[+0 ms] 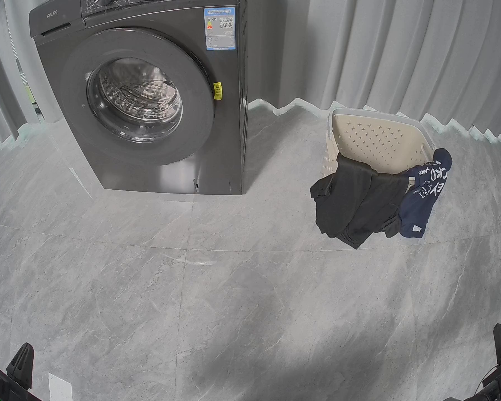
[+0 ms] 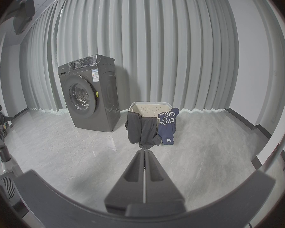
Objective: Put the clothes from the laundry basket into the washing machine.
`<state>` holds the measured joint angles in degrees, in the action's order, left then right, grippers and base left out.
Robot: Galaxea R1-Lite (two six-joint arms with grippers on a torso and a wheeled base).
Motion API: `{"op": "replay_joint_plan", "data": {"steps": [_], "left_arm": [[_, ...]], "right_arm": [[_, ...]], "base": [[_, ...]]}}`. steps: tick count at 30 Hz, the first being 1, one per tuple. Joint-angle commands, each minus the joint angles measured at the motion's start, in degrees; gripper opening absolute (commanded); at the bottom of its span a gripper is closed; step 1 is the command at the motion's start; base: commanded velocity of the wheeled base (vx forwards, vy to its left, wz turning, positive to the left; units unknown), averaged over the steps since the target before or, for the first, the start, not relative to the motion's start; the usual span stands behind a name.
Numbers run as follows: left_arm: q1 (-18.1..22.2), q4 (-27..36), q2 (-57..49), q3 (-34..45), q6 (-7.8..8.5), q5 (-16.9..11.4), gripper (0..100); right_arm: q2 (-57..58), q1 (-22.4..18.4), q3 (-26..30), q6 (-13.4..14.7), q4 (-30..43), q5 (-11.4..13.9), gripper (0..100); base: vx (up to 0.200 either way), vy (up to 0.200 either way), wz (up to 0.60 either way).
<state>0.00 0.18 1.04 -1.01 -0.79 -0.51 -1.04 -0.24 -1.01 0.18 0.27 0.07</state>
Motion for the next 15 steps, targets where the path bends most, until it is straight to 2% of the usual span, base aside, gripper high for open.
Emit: {"op": "replay_joint_plan", "data": {"steps": [1,8,11,14,15], "left_arm": [[0.00,-0.01,-0.95,0.92,0.00,-0.02,0],[-0.09,-0.01,-0.95,0.92,-0.35,-0.02,0],[-0.09,-0.01,-0.95,0.92,0.27,-0.10,0],[0.00,0.08,-0.95,0.92,0.35,-0.19,0],[0.00,0.08,-0.95,0.92,0.27,-0.10,0]], "right_arm": [[0.16,-0.02,0.92,-0.01,0.00,0.10,0],[0.16,-0.02,0.92,0.17,0.00,0.01,0],[0.16,-0.02,0.92,0.17,0.00,0.01,0],[0.16,-0.02,0.84,-0.18,0.17,0.19,0],[0.16,-0.02,0.84,-0.18,0.08,0.19,0]], "base": [[0.000,0.000,0.00],[0.000,0.000,0.00],[0.000,0.000,0.00],[0.200,0.200,0.00],[0.200,0.000,0.00]]}}
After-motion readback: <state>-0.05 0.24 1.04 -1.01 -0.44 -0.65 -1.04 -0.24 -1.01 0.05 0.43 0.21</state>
